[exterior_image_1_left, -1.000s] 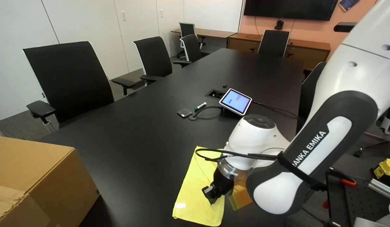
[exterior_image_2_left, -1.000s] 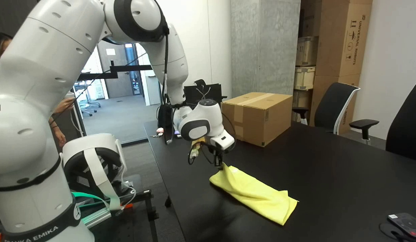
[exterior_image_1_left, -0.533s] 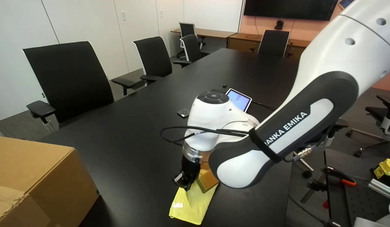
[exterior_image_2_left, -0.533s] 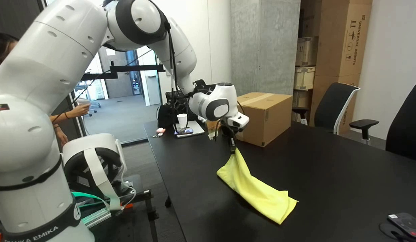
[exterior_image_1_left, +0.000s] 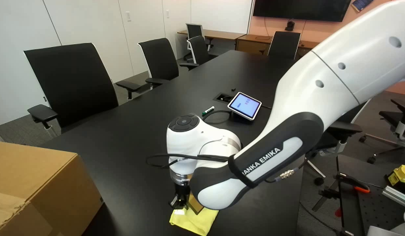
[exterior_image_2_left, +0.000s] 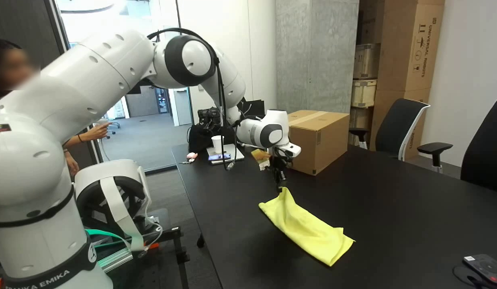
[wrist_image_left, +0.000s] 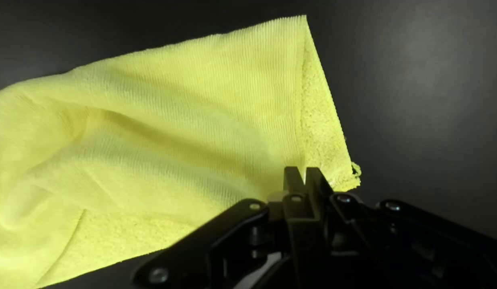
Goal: Fold the towel on the table.
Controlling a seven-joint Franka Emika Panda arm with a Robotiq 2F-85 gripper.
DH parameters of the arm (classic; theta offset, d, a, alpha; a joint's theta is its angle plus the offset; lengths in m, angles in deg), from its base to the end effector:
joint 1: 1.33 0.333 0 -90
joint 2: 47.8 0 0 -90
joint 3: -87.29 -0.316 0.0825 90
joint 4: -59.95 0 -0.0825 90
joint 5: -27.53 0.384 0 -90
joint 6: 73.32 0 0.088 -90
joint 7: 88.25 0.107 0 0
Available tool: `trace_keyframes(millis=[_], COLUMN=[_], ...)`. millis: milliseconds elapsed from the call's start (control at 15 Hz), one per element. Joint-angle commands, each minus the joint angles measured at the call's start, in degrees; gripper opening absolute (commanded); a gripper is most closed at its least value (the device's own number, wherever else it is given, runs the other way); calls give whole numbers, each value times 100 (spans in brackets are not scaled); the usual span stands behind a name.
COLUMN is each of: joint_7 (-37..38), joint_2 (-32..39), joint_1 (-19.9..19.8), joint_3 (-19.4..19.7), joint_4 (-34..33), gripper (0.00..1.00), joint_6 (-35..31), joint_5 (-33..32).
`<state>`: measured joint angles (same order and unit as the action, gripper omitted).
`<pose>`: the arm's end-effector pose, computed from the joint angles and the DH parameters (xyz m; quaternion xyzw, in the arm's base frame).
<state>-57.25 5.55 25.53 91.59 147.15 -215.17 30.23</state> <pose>0.6448 0.2759 0.1077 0.9969 -0.0765 0.0182 0.0077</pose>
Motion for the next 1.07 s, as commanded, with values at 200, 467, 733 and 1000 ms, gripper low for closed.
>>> trace_keyframes(millis=[200, 467, 733, 1000], joint_7=[141, 36, -9, -157], joint_2=[205, -713, -1796, -2928], joint_1=[-61, -192, -418, -640], joint_3=[47, 80, 15, -99], joint_4=[-811, 96, 1045, 1860], gripper=[63, 93, 100, 100], joint_6=[183, 782, 1805, 2639], joint_5=[-199, -213, -262, -568])
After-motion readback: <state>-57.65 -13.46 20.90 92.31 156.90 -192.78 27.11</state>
